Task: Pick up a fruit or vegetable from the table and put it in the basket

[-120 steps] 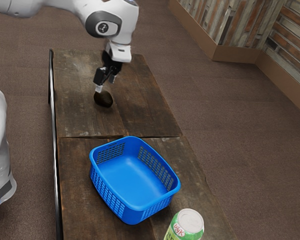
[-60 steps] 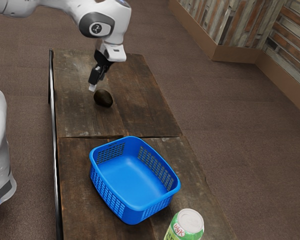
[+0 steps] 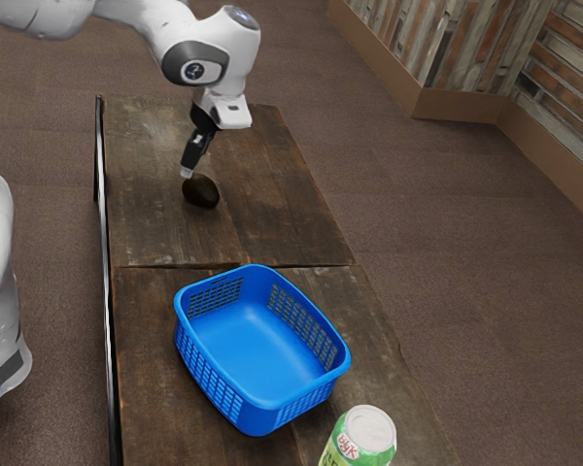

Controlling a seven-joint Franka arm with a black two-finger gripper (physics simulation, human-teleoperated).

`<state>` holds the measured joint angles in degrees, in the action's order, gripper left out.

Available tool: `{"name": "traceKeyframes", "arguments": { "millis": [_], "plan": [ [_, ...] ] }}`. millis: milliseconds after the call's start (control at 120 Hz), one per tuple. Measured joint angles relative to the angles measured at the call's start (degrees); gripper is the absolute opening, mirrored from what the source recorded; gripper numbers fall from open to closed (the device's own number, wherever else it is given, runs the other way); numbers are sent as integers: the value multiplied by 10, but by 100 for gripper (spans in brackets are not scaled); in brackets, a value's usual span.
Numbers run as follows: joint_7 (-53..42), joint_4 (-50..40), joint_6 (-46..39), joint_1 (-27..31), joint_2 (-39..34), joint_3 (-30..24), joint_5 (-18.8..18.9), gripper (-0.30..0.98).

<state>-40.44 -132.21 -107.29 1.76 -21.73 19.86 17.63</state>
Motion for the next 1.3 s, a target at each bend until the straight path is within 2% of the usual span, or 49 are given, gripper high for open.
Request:
{"name": "traceKeyframes", "arguments": {
  "millis": [242,1108,1175,1300],
  "plan": [
    [10,-9,-15,-1,4,0,1,69],
    [24,-10,-64,-4,88,-2,-21,69],
    [24,-10,-66,-5,93,-2,-21,64],
    [25,-10,-70,-5,95,-2,-21,41]
  ]
}}
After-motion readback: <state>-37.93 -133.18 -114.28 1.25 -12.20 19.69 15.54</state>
